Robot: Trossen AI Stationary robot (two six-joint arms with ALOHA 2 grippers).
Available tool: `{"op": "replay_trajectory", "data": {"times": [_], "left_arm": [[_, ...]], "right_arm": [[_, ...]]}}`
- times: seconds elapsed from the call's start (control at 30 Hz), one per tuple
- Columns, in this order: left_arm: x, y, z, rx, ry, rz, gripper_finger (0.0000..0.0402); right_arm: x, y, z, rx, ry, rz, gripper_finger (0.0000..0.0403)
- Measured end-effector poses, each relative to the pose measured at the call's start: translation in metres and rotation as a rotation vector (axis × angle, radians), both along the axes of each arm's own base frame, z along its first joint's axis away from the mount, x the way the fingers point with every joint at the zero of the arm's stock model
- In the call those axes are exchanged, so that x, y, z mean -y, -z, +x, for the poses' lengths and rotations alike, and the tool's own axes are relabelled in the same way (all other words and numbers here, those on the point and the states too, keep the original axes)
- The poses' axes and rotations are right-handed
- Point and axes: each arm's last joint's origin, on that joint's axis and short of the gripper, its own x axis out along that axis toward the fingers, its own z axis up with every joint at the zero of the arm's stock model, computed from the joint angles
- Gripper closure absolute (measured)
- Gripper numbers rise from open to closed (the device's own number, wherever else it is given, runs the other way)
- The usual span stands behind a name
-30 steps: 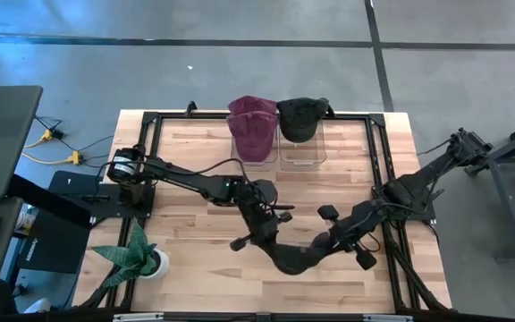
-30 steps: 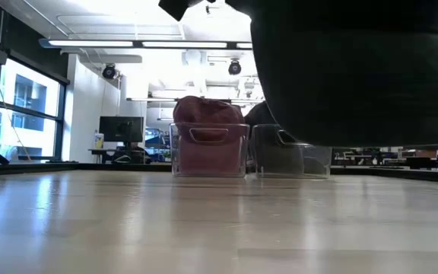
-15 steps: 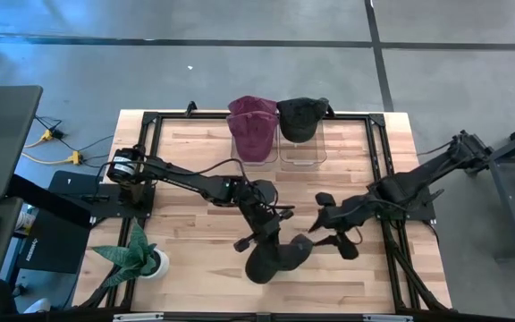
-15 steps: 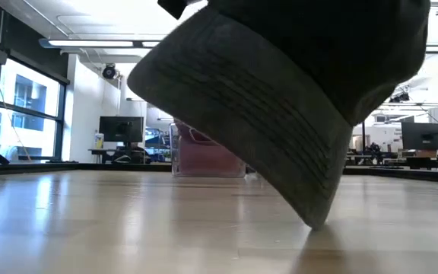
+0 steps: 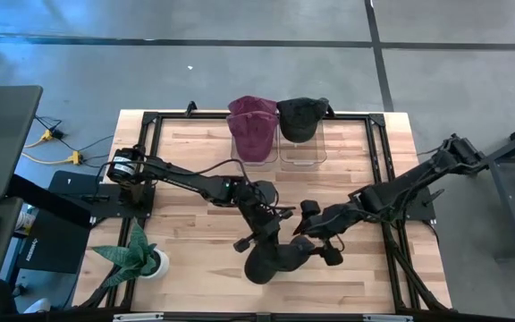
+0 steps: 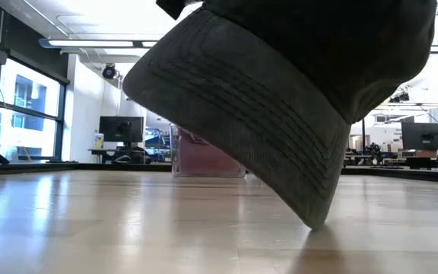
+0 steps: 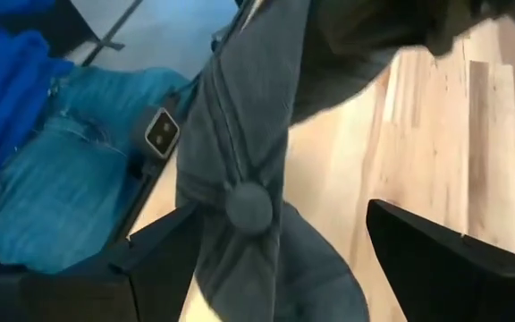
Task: Pick & Place hat
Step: Put the black cap into the right transparent bin
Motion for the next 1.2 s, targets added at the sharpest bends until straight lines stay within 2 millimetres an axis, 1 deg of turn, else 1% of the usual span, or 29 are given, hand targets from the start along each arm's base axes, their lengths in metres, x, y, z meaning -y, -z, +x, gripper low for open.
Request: {"op": "replay_trajectory", "data": {"times": [0.13,0.23,0.33,0.43,0.6,0.7,0.83,1.0,1.03,1.1,1.2], "left_arm": [[0.000,0.002,-0.001,-0.023,-0.002,0.005,0.0396],[0.000,0.003,-0.001,-0.040,-0.003,0.008,0.0396],[0.000,0.004,-0.002,-0.051,-0.003,0.009,0.0396],[0.000,0.004,-0.002,-0.049,-0.002,0.009,0.0396],[0.000,0.004,-0.002,-0.048,-0.002,0.009,0.0396],[0.000,0.004,-0.002,-0.049,-0.003,0.009,0.0396],[0.000,0.004,-0.002,-0.047,-0.006,0.010,0.0396],[-0.001,0.004,-0.001,-0.043,-0.021,0.016,0.0396],[-0.001,0.003,-0.001,-0.042,-0.022,0.014,0.0396],[-0.001,0.001,-0.002,-0.034,-0.022,0.009,0.0396],[-0.004,-0.008,-0.005,-0.013,0.002,-0.009,0.0387]], "right_arm": [[-0.008,0.004,0.007,0.023,0.015,0.025,0.0100],[-0.019,0.003,0.006,0.063,0.038,0.033,0.0114],[-0.028,0.001,0.002,0.085,0.063,0.040,0.0139],[-0.033,0.003,-0.001,0.068,0.103,0.055,0.0167],[-0.039,0.018,0.005,0.032,0.159,0.029,0.0208],[-0.041,0.018,0.009,0.074,0.144,0.019,0.0231],[-0.042,0.015,0.009,0.086,0.117,0.043,0.0280],[-0.044,0.015,0.008,0.063,0.070,0.069,0.0365],[-0.044,0.015,0.008,0.061,0.059,0.073,0.0372],[-0.045,0.012,0.006,0.063,0.036,0.088,0.0372],[-0.042,0.002,0.001,0.078,0.011,0.123,0.0368]]}}
